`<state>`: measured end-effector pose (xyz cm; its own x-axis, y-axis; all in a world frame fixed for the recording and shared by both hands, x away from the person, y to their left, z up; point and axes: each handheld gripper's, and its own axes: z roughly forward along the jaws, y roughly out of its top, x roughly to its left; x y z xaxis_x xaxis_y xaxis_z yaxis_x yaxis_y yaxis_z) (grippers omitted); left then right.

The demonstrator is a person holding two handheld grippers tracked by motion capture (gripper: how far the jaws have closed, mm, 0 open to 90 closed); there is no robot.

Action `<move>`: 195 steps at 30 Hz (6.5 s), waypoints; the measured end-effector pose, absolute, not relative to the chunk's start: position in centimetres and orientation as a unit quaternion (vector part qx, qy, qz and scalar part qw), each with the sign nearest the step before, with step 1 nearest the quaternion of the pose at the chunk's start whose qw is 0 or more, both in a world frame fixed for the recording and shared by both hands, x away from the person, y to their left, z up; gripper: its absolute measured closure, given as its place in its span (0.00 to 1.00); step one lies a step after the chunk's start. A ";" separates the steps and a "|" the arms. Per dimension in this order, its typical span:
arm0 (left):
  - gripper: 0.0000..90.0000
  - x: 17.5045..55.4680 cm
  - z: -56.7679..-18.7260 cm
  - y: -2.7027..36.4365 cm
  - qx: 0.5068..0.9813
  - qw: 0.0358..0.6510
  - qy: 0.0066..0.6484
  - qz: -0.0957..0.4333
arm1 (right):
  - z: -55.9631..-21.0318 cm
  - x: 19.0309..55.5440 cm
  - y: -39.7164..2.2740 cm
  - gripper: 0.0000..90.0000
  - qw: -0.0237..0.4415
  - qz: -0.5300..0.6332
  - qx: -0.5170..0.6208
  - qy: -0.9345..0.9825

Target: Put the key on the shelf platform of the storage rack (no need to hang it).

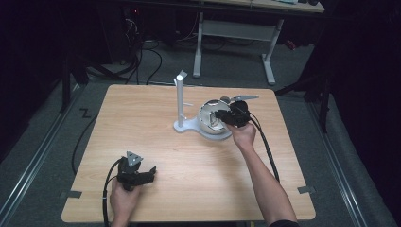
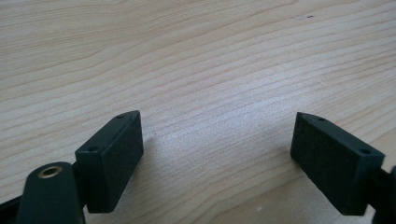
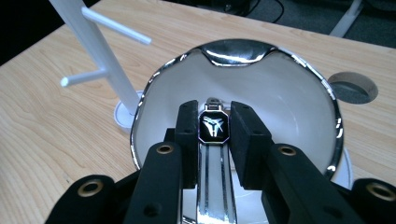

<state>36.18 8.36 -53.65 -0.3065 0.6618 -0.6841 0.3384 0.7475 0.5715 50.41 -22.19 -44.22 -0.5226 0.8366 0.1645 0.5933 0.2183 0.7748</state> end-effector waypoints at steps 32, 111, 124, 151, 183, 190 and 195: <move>0.19 36.1 -53.6 8.3 0.313 0.495 0.794 0.161 | -45.5 52.3 -21.3 0.76 0.167 0.371 0.486 0.774; 0.19 36.1 -53.6 8.3 0.316 0.497 0.792 0.160 | -40.8 40.2 -29.1 0.60 0.186 0.443 0.485 0.731; 0.19 36.1 -53.6 8.3 0.317 0.497 0.792 0.160 | -41.2 37.6 -30.8 0.60 0.191 0.460 0.490 0.715; 0.19 36.1 -53.6 8.3 0.316 0.497 0.792 0.160 | -43.6 33.5 -31.9 0.58 0.178 0.486 0.493 0.699; 0.19 36.1 -53.6 8.2 0.311 0.496 0.795 0.158 | -47.3 32.4 -30.8 0.58 0.152 0.488 0.508 0.693; 0.19 36.1 -53.6 8.2 0.311 0.496 0.795 0.159 | -48.3 32.4 -30.4 0.58 0.147 0.485 0.510 0.695; 0.19 36.1 -53.6 8.2 0.312 0.496 0.795 0.158 | -49.0 32.4 -30.1 0.58 0.141 0.482 0.512 0.696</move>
